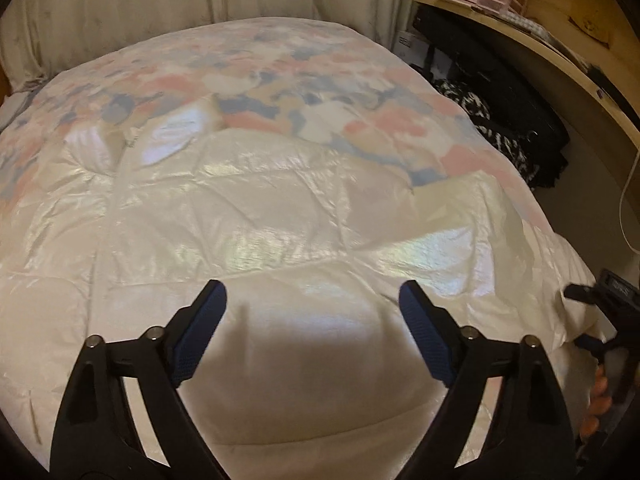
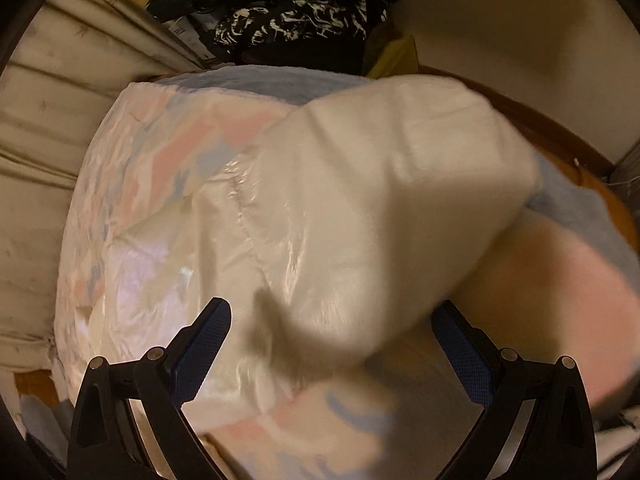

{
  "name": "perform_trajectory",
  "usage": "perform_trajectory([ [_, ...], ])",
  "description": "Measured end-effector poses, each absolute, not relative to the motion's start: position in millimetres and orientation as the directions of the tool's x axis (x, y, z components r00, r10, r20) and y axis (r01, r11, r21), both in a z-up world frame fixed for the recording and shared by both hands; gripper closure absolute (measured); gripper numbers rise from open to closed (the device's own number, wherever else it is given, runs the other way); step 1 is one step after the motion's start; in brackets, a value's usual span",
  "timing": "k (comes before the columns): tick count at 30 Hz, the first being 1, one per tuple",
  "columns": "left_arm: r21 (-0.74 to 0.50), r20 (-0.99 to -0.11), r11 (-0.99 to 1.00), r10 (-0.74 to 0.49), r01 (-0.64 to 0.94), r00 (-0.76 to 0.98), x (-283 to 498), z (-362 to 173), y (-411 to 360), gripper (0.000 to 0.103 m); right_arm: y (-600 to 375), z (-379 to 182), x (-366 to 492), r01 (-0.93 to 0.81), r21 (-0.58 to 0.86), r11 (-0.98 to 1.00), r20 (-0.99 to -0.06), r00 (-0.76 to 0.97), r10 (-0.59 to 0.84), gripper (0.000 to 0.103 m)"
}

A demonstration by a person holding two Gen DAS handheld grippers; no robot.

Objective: Fold large clothes
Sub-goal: 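Grasp the jacket sleeve cuff with the right gripper and lift it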

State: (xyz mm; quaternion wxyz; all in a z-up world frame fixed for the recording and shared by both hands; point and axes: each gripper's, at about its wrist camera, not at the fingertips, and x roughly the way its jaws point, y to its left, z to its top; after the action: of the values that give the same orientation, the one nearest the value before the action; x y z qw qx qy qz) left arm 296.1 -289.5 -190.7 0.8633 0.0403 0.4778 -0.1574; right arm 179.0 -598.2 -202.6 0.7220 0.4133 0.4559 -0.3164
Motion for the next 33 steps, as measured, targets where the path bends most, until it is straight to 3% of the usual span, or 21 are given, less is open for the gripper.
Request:
perform_trajectory([
  [1,-0.080,-0.839,0.945,-0.235,0.316,0.491,296,-191,-290,0.018,-597,-206,180,0.838,0.299,0.456,-0.920,0.381,-0.096,0.008],
  [2,-0.080,-0.843,0.944,-0.236,0.321,0.483,295,-192,-290,0.018,-598,-206,182,0.843,0.280,0.459,-0.920,0.372,-0.120,0.023],
  [5,-0.100,-0.860,0.940,-0.247,0.328,0.446,296,-190,-283,0.018,-597,-205,173,0.837,0.252,0.485,-0.914,0.371,-0.164,0.056],
  [8,-0.101,-0.852,0.940,-0.251,0.325,0.459,295,-181,-267,0.027,-589,-194,180,0.823,0.246,0.513,-0.891,0.400,-0.214,0.086],
  [14,-0.092,-0.791,0.950,-0.251,0.297,0.557,287,-141,-209,0.029,-530,-99,186,0.701,0.223,0.677,-0.732,0.579,-0.359,0.094],
  [18,-0.103,-0.773,0.968,-0.224,0.230,0.594,286,-114,-156,0.029,-457,-33,202,0.529,0.197,0.826,-0.604,0.729,-0.322,0.094],
  [21,-0.103,-0.769,0.980,-0.186,0.169,0.612,284,-95,-109,0.029,-382,1,217,0.340,0.172,0.924,-0.536,0.820,-0.202,0.094],
  [27,-0.124,-0.749,0.981,-0.191,0.150,0.634,271,-76,-35,0.027,-234,-16,244,0.009,0.103,0.995,-0.582,0.811,0.053,0.094],
  [31,-0.112,-0.791,0.985,-0.167,0.130,0.589,266,-89,4,0.024,-165,-82,256,-0.103,0.054,0.993,-0.689,0.716,0.112,0.094],
  [33,-0.104,-0.813,0.989,-0.146,0.107,0.563,263,-100,18,0.024,-144,-120,253,-0.139,0.057,0.989,-0.749,0.649,0.135,0.086],
])
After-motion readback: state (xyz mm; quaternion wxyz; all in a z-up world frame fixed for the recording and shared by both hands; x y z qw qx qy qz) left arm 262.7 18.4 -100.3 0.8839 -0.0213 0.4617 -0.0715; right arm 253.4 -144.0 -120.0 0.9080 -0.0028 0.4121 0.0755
